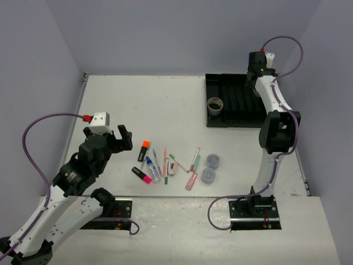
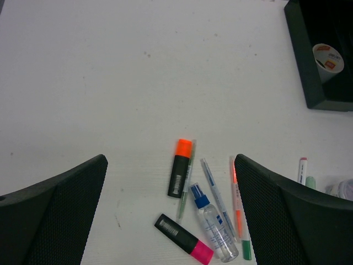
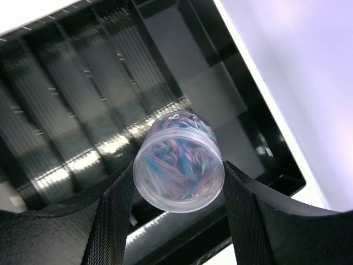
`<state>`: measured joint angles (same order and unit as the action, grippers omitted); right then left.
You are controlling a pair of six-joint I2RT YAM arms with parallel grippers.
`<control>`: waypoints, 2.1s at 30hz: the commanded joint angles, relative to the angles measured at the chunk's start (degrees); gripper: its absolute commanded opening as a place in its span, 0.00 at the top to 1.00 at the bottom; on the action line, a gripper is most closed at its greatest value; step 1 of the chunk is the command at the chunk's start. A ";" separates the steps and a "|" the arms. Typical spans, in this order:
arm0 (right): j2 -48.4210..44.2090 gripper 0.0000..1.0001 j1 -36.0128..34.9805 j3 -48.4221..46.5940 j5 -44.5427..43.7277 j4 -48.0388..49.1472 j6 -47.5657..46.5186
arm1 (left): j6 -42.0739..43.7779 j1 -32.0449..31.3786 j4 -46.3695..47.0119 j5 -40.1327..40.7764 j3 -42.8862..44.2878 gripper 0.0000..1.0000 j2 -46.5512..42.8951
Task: Sort the stationery into containers
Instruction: Place the stationery in the storage box, then pick up the stationery from the center of the board.
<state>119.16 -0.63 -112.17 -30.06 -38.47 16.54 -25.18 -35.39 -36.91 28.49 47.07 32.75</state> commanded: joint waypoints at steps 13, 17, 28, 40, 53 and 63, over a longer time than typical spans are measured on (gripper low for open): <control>10.09 0.68 7.04 -7.67 -3.86 4.72 -10.38 | 1.80 -1.83 2.67 -0.89 -0.36 0.00 -1.20; 11.16 0.67 7.04 -6.83 -1.68 4.72 -9.73 | 1.71 -2.01 2.63 -0.67 -0.40 0.00 -1.50; 13.49 0.40 7.38 -8.05 0.17 4.41 -9.47 | 1.62 -2.04 2.54 -0.46 -0.47 0.00 -1.73; 9.15 0.11 6.45 -12.16 2.79 -1.49 -5.08 | 1.62 -2.05 2.66 -0.80 -0.54 0.00 -1.64; -22.59 0.15 -21.46 23.92 9.90 -1.14 8.05 | 1.53 -2.05 2.45 0.13 -0.31 0.00 0.34; -36.65 0.17 -39.53 50.30 10.69 -1.92 19.30 | 1.88 -2.05 2.80 -1.34 -0.40 0.00 1.27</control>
<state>84.97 -39.24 -67.62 -18.50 -38.99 29.62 -24.45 -37.21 -36.36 27.49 47.00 33.68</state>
